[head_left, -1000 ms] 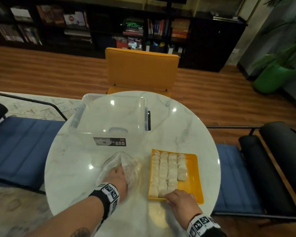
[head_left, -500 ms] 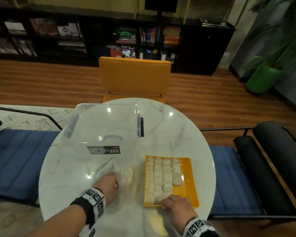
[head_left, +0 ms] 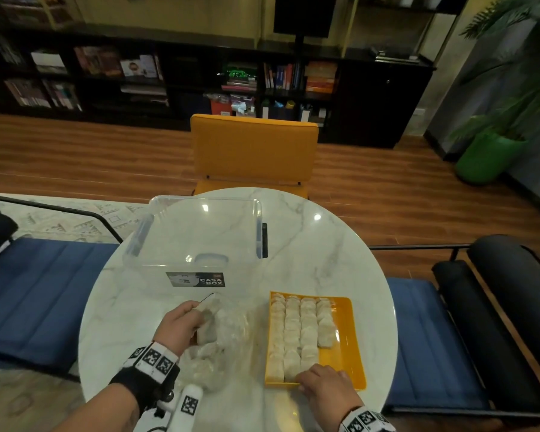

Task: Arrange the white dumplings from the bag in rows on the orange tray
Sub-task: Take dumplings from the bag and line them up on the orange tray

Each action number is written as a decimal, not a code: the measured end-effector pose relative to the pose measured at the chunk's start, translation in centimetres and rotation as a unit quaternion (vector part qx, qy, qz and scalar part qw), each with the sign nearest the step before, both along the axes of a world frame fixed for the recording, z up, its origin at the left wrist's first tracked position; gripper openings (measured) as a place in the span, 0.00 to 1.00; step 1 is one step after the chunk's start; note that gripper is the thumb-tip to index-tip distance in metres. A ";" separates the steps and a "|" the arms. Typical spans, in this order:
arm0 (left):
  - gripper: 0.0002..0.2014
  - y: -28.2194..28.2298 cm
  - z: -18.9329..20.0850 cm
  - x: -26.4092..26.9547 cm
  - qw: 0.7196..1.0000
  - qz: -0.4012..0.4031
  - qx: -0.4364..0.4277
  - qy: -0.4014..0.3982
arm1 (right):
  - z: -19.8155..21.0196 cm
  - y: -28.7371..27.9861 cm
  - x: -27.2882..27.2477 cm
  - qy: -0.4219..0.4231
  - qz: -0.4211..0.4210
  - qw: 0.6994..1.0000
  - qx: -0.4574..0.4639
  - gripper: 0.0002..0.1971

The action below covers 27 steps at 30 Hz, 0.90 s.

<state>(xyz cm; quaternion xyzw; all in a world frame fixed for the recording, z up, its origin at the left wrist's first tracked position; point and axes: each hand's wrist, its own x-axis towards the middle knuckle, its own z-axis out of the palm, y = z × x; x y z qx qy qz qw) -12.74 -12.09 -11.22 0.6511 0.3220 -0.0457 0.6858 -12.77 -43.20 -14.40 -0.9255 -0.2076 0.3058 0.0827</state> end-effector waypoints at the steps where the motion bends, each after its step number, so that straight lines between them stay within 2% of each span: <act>1: 0.05 0.1 -0.2 0.1 1.000 -0.008 -0.007 0.006 | 0.0 0.0 0.0 -0.001 -0.002 1.000 0.003 0.17; 4: 0.05 0.6 -0.9 0.2 0.997 -0.060 0.045 0.025 | 0.1 0.0 0.1 0.005 0.003 1.000 -0.010 0.21; 7: 0.08 0.7 -1.5 -0.1 0.984 -0.122 0.123 0.049 | 0.0 0.0 0.3 0.015 0.009 1.000 -0.010 0.46; 8: 0.08 0.6 -1.5 -0.2 0.981 -0.130 0.137 0.052 | -0.2 0.0 0.3 0.011 0.011 1.000 -0.009 0.50; 10: 0.10 0.6 -1.7 -0.3 0.978 -0.133 0.155 0.050 | -0.5 0.0 0.3 0.006 0.010 1.000 -0.011 0.51; 15: 0.13 1.2 -1.3 -0.5 0.976 -0.148 0.153 0.035 | -0.4 -0.1 0.1 0.004 0.009 1.000 -0.013 0.51; 18: 0.06 1.1 -1.0 -0.6 0.976 -0.150 0.155 0.032 | 0.0 0.0 0.2 0.006 0.008 1.000 -0.015 0.51; 22: 0.12 0.8 -0.6 -0.6 0.987 -0.108 0.115 0.025 | 0.4 0.1 0.2 0.023 0.005 1.000 -0.018 0.49; 23: 0.11 0.8 -0.4 -0.6 0.990 -0.093 0.105 0.020 | 0.4 0.1 0.2 0.023 0.003 1.000 -0.018 0.45; 26: 0.12 0.4 0.2 -0.4 0.998 -0.039 0.039 0.002 | 0.5 0.0 0.0 0.019 -0.011 1.000 -0.009 0.22; 27: 0.12 0.3 0.5 -0.4 1.000 -0.020 0.003 -0.006 | 0.5 -0.1 -0.1 0.012 -0.013 1.000 -0.003 0.20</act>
